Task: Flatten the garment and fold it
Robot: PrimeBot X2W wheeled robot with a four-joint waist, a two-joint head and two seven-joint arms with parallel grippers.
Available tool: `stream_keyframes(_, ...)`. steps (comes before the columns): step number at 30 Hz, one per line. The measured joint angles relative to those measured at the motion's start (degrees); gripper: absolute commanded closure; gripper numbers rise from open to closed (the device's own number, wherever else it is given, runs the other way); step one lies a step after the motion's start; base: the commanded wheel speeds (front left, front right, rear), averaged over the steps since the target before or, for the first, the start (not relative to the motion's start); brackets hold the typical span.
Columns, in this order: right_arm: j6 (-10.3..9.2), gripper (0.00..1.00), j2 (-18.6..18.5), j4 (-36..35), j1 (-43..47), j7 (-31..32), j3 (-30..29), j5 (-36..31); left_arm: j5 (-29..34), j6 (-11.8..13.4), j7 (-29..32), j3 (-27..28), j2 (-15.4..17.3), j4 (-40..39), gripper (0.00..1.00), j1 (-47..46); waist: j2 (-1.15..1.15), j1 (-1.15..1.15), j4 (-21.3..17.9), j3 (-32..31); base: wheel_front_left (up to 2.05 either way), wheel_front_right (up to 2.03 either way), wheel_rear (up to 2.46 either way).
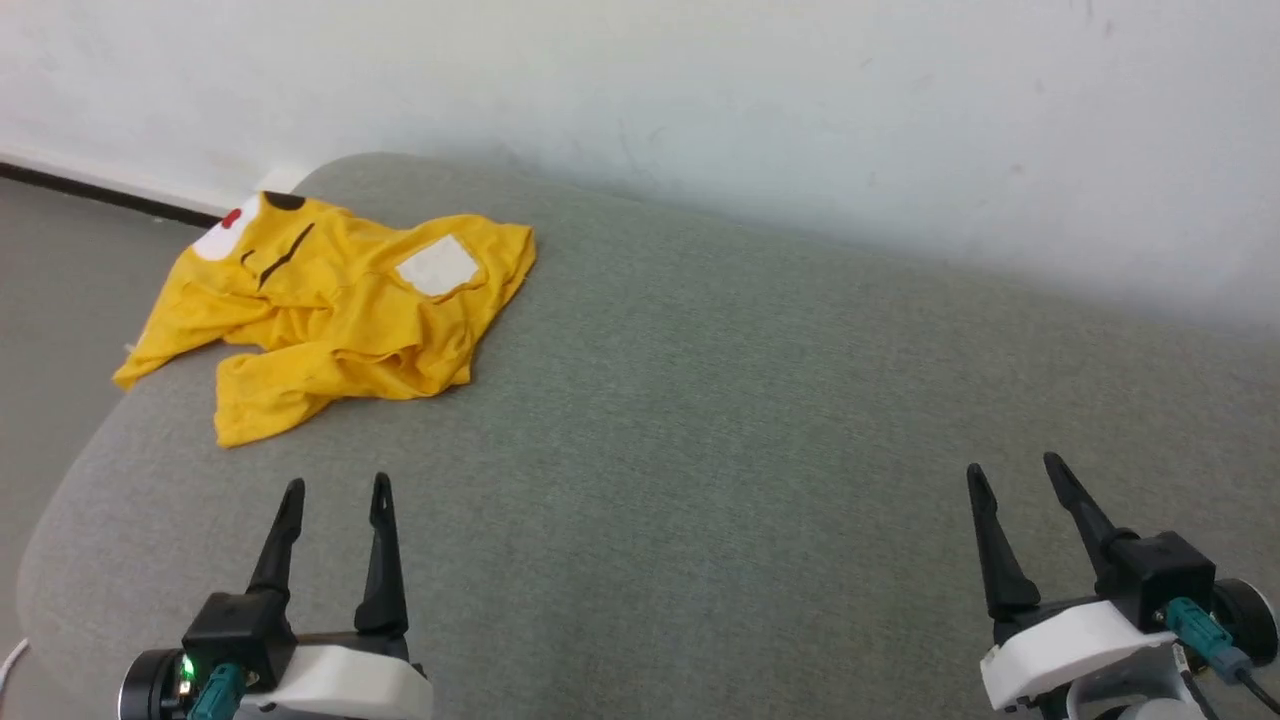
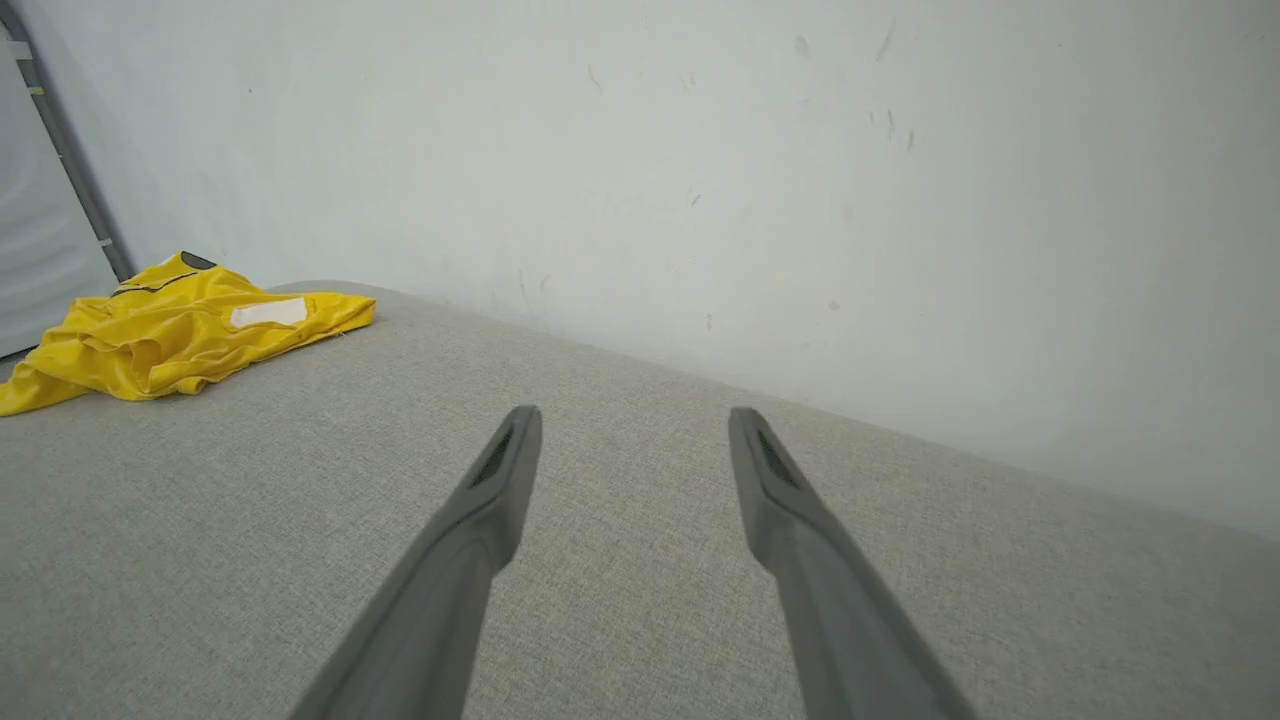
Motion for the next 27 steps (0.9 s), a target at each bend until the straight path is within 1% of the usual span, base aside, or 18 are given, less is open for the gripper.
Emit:
stream_keyframes(15,0.0,0.0,0.01,1.93,0.01,-1.79,1.46,0.14,-0.92,0.0,-1.9,0.29,0.0,-0.14,0.0,1.46,0.0,0.0,7.22,-0.76,0.0,0.0,0.0)
stream_keyframes(27,0.0,0.0,0.01,3.18,0.02,-3.12,2.04,0.55,-1.43,0.03,-3.09,0.56,0.0,-0.31,0.0,2.42,0.0,0.0,11.03,-1.12,0.0,0.0,0.0)
